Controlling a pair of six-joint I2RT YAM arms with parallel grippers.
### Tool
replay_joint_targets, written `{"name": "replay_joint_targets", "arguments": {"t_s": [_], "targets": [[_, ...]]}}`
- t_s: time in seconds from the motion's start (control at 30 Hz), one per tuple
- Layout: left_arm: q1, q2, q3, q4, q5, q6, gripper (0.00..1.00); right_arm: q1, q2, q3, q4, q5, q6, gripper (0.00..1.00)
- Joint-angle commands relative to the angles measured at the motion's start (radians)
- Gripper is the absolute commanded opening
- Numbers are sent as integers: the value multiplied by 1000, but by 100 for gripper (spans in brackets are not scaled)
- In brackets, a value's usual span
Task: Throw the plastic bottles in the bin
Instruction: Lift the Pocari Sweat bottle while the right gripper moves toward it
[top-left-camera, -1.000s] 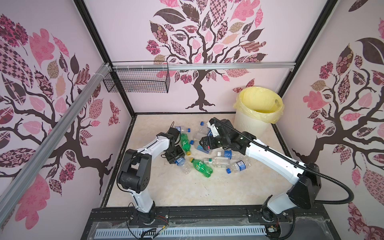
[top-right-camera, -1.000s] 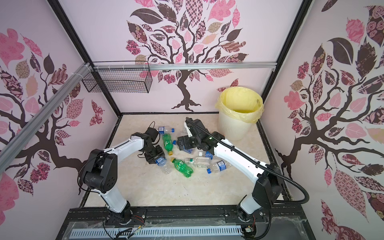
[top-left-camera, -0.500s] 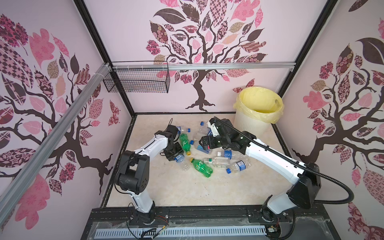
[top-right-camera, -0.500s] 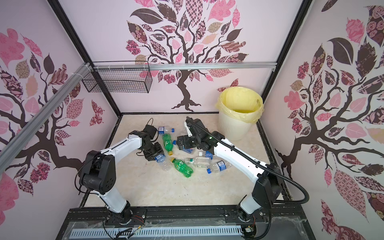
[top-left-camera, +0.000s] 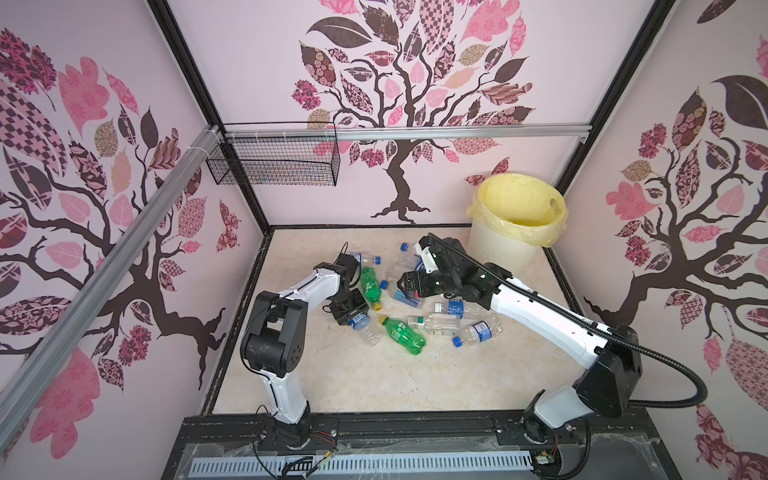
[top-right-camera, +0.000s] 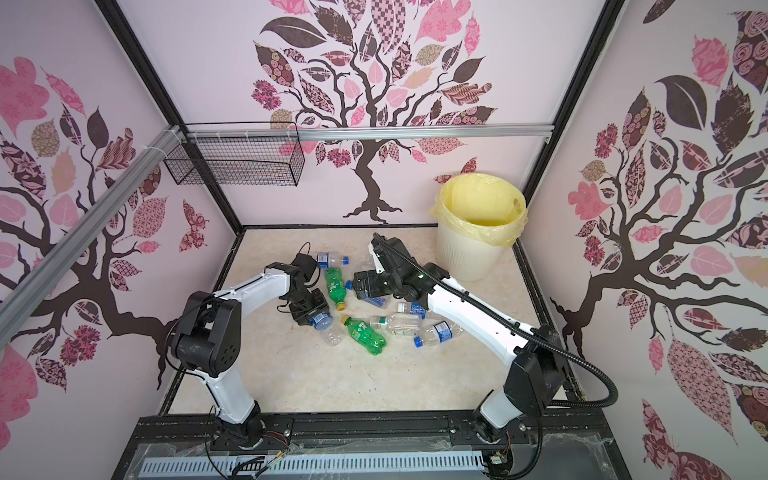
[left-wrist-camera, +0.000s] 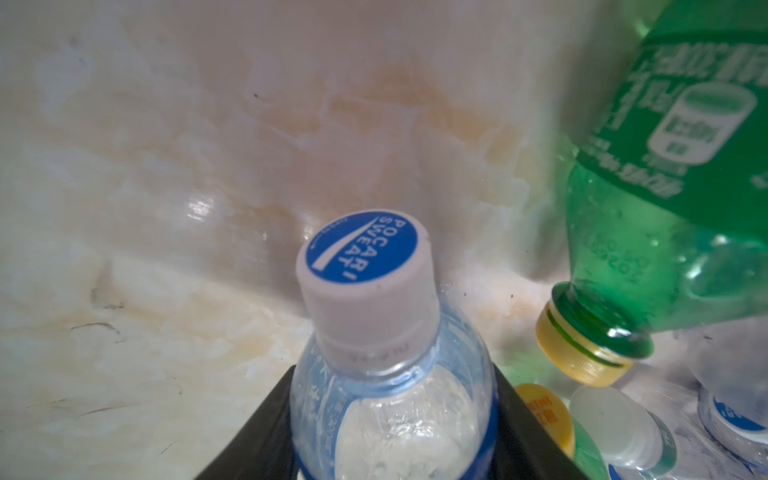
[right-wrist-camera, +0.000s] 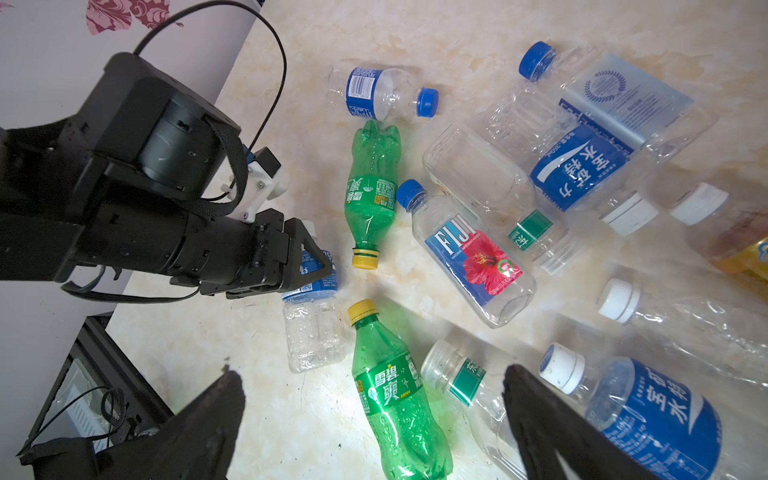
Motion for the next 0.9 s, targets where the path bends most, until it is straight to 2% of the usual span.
{"name": "replay_joint_targets", "arguments": {"t_s": [0.0, 0.1, 0.27, 0.5, 0.87], "targets": [[3, 30, 17, -3, -24, 18, 55, 4, 27, 27, 6, -4, 2, 100], [4, 38, 27, -15, -24, 22, 54, 3, 21, 25, 6, -2, 0, 100], [5, -7, 49, -25, -23, 16, 41, 3, 7, 21, -1, 9, -20, 100], [5, -85, 93, -35, 14, -26, 41, 2, 21, 52, -9, -52, -14, 99], [5, -148, 250, -104, 61, -31, 41, 2, 47, 109, -23, -155, 1, 100]]}}
